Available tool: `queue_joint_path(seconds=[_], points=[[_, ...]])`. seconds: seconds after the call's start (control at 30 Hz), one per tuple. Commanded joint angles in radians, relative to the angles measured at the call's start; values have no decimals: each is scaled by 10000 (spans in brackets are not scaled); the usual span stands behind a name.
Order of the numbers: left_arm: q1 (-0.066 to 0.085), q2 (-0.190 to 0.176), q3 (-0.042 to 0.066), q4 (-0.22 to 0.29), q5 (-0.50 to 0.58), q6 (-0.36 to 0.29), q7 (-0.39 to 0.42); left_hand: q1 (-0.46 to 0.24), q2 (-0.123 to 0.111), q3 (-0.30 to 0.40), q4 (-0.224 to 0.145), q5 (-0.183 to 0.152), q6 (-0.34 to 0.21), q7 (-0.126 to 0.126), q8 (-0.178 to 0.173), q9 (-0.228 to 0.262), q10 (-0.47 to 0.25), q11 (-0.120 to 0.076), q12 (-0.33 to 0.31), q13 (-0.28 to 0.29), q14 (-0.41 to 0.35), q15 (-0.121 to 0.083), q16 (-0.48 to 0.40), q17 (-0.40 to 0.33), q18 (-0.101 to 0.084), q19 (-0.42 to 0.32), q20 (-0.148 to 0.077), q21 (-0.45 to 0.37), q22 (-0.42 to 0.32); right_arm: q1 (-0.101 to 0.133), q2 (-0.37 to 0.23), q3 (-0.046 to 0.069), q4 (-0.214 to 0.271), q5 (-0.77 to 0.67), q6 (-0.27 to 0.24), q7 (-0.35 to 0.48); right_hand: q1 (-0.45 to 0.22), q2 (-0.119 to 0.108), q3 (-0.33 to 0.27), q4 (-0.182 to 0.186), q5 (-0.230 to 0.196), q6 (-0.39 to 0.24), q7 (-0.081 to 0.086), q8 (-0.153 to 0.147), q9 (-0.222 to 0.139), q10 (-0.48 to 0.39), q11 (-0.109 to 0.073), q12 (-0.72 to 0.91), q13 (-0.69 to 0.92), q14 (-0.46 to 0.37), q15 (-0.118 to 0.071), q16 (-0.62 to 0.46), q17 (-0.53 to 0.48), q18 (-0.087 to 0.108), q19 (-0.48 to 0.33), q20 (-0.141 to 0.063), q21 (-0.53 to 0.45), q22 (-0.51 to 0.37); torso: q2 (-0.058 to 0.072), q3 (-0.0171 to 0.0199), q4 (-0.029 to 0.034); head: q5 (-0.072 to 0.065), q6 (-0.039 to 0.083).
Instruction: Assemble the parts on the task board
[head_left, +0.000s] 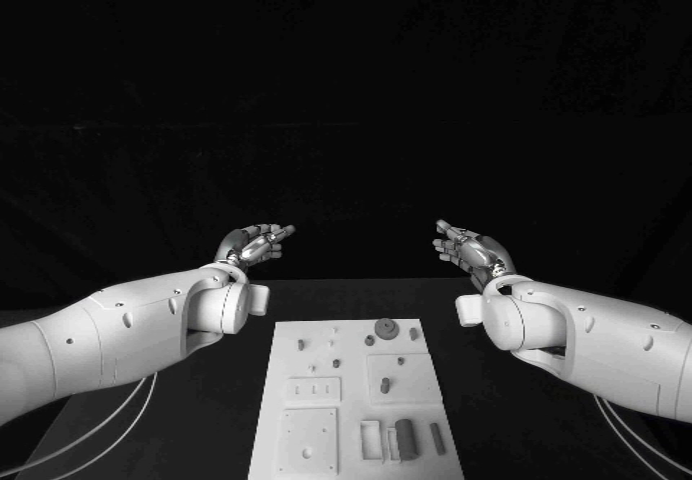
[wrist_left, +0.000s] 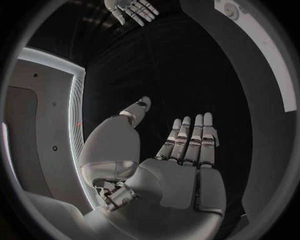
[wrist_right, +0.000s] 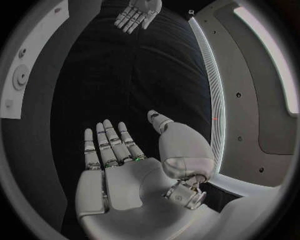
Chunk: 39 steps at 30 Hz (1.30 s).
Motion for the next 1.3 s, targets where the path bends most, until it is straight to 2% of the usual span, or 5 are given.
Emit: queue_joint_path(seconds=[0.03, 0.47, 0.5, 0.77, 1.3], points=[[304, 169, -183, -554, -514, 1579, -1444, 134, 7, 46, 9, 34, 104, 76, 68, 82, 124, 47, 58, 17, 114, 16, 73, 80, -75, 87, 6, 34, 109, 251, 117, -101, -597, -680, 2456, -1306, 812, -8, 4, -437, 29, 344, 881, 285, 170, 483, 114, 129, 46, 541, 141, 374, 327, 306, 250, 213, 176, 1058, -1, 0, 0, 0, 1], [664, 337, -470, -1176, -644, 2074, -1955, 752, 898, -173, -735, 71, 2479, 745, 951, 236, 2701, 416, 1157, 418, 2476, -129, 1255, 522, 628, 1743, -202, 685, 291, 790, 349, -388, -1840, -1087, 4310, -2376, 2066, -695, 596, -2465, 33, 1767, 962, 998, 320, 2431, 159, 704, 205, 2662, 151, 1414, 704, 1205, 2715, 258, 723, 2384, -1, 0, 0, 0, 1], [656, -202, -497, -564, -1247, 3231, -1221, 822, 952, -157, -829, 49, 2643, 720, 982, 217, 2929, 365, 1248, 453, 2784, -232, 1409, 594, 695, 2013, -268, 808, 335, 755, 938, -449, -3074, -6815, 3398, -1583, 2082, -711, 633, -2546, 33, 1881, 934, 1046, 339, 2577, 111, 749, 226, 2795, 104, 1467, 735, 1257, 2859, 265, 740, 2359, 33, -18, -5, 35, -229], [705, -1178, -493, 901, -1908, 2908, -1182, 1388, 1158, -176, -1986, 41, 3930, 441, 1136, 71, 4696, -255, 1839, 795, 4603, -1051, 2347, 1299, 933, 3793, -797, 1623, 676, 742, 1287, -447, -3427, -8492, 3321, -1846, 1801, -1112, 883, -3078, 33, 2520, 770, 1142, 440, 3940, -364, 991, 513, 4368, -459, 2035, 1280, 1614, 4568, 173, 979, 2099, 251, -46, 18, 13, -190], [906, -1431, -486, 1963, -1868, 2828, -1188, 1057, 572, -300, -2057, 34, 4053, 446, 919, -82, 4887, -311, 1724, 921, 4722, -1130, 2347, 1650, 827, 4004, -968, 1629, 707, 718, 1611, -430, -3043, -12206, 2965, -2474, 2568, -1281, 171, -3231, 30, 3195, 197, 859, 612, 6045, -1641, 5972, 5755, 6802, -2362, 7707, 5663, 1609, 8678, -1556, 4168, 3214, 853, -27, 402, -16, -45]])
